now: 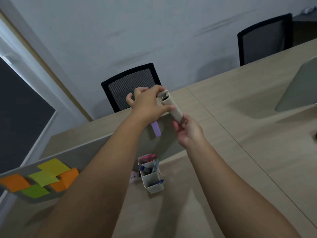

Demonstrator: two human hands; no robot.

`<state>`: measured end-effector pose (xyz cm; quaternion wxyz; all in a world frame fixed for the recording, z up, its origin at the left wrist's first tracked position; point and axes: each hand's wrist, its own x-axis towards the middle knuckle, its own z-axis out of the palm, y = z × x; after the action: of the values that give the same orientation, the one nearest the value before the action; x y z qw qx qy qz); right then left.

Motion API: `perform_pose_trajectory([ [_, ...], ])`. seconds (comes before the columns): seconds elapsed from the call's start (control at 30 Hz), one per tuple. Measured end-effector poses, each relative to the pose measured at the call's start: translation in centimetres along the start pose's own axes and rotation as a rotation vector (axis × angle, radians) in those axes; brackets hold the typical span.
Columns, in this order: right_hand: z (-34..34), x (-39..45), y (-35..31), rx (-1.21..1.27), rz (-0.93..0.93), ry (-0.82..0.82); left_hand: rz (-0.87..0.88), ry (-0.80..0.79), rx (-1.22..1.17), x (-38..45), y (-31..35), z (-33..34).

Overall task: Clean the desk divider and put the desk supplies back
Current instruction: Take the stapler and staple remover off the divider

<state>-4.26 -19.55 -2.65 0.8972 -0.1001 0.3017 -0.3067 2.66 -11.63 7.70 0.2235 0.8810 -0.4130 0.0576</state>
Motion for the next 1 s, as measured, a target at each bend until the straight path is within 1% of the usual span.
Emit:
perform_pose_trajectory([
  [0.1,-0.9,-0.9,-2.4,0.069,-0.112,-0.039,0.067,0.154,-0.071,-2.4,0.3,0.4],
  [0.2,-3.8,-1.8,-4.4,0.03,-0.277,-0.075,0.142,0.193,-0.045,-5.5,0.0,3.1],
  [0.23,-5.3,-2.2,-4.9,-0.031,-0.301,-0.055,0.153,0.175,-0.026,-6.5,-0.2,4.6],
  [0.3,-9.0,-2.6,-5.1,-0.184,-0.293,0.018,0.15,0.099,0.022,-8.6,-0.5,8.0],
  [0.37,-13.2,-2.6,-4.6,-0.321,-0.253,0.118,0.133,-0.037,0.055,-10.8,-1.2,11.9],
  [0.47,-19.3,-2.3,-3.6,-0.518,-0.168,0.266,0.085,-0.284,-0.004,-14.4,-2.5,17.5],
  [0.5,-20.8,-2.6,-3.4,-0.581,-0.138,0.315,0.061,-0.345,-0.035,-15.7,-2.8,19.1],
  [0.57,-23.5,-3.1,-2.7,-0.683,-0.102,0.395,0.02,-0.417,-0.074,-18.0,-3.1,21.2],
  [0.63,-25.5,-3.6,-2.2,-0.785,-0.093,0.467,-0.003,-0.453,-0.101,-19.7,-3.1,22.6],
  [0.73,-27.2,-4.6,-2.2,-1.052,-0.122,0.559,-0.032,-0.498,-0.14,-21.2,-3.0,24.0],
  [0.83,-27.4,-5.5,-2.4,-1.177,-0.128,0.55,-0.059,-0.512,-0.173,-21.9,-3.5,25.0],
  [0.93,-26.8,-5.5,-2.4,-1.256,-0.137,0.531,-0.049,-0.533,-0.167,-21.6,-3.6,24.6],
  [1.0,-25.3,-5.4,-2.1,-1.313,-0.218,0.54,-0.039,-0.464,-0.201,-20.5,-3.6,23.0],
])
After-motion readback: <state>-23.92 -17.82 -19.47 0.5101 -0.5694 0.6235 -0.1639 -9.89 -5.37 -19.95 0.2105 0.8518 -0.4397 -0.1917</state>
